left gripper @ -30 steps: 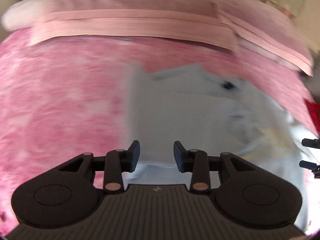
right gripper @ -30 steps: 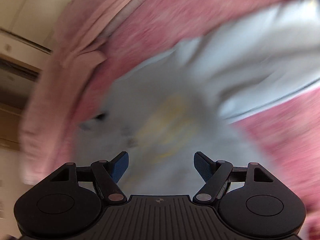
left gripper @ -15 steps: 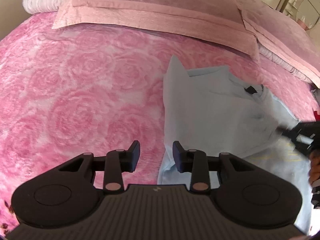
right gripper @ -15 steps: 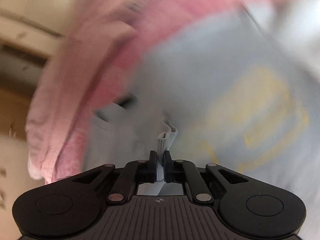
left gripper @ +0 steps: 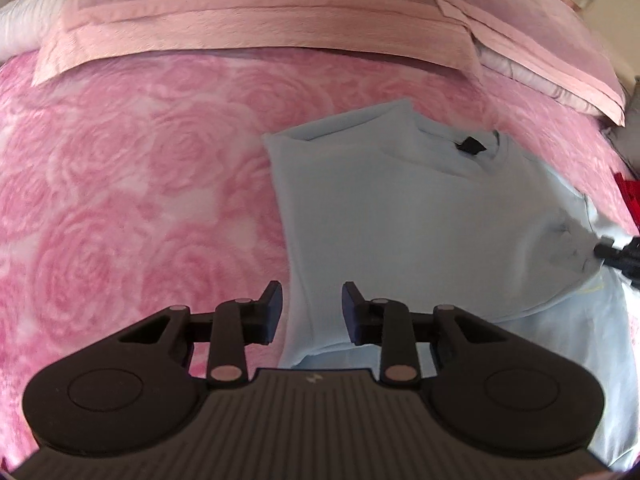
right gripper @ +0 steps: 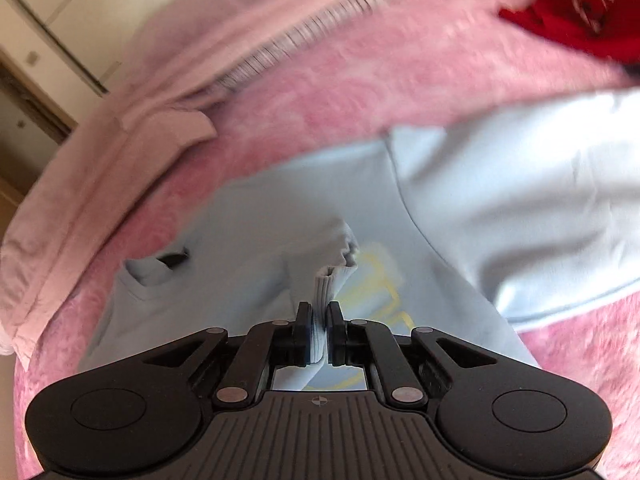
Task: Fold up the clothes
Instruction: 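Grasp the other sleeve cuff with the right gripper and lift it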
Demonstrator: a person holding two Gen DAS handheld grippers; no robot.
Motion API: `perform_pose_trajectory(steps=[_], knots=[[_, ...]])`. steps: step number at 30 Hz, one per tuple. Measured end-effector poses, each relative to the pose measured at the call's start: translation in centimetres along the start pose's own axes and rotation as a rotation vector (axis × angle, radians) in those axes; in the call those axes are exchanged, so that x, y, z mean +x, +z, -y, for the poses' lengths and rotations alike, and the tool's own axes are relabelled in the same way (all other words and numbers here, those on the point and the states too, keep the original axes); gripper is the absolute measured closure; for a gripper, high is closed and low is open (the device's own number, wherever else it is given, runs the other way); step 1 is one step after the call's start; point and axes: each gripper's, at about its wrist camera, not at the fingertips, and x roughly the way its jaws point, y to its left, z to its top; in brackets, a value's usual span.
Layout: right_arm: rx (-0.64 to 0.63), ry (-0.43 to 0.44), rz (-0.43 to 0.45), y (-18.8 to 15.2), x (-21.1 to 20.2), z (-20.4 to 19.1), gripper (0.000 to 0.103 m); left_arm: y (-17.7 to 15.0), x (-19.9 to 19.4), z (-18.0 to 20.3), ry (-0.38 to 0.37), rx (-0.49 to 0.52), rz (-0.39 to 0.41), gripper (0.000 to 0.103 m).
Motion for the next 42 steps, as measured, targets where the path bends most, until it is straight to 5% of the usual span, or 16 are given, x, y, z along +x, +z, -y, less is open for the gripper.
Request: perform_pose_trajectory(steps=[5,10,13,15,17,19,21,32,42], knots=[[0.012,-0.134,-0.086,-0.4,0.3,0.1,0.092,-0.1,1.2,0.8,0.045,0.029,-0.062,0.078],[0.019,-0.068,0.009,0.7,-1.1,0.4,0.092,0.2,1.3,1.9,0.029,0.033,-0.038,0.078],[-0.006,-0.01,-0.068,1.0,0.5,0.4,0.092,-0.1,2.9,3.1,0.043,0.063,-0.093,0.077],[-0.03,-0.074,-0.187,0.6,2.5,0.7,0.092,-0.4,4.2,3.7,0.072,0.081,-0.142,0.077],[-0.004,-0.054,-0.188,0.6,2.4,1.3,0.092,-0.3,4.1,4.2,0.093,0.079,-0.145,0.077],[0.042,-0.034,-0.191,1.0,1.0,2.2,0.076,0.1,3.5,4.5,0.087,0.062,-0.137,0.077],[0.099,-0.007,-0.155,1.1,-1.2,4.0,0.06,0.5,2.6,4.7,0.069,0.03,-0.131,0.077],[0.659,-0.134,0.173,2.3,-15.1,24.9,0.06,0.9,-0.7,7.8,0.018,-0.052,-0.102,0.077],[0.87,-0.124,0.328,2.1,-14.3,32.3,0.06,1.0,-0.6,9.7,0.001,-0.041,-0.102,0.077]])
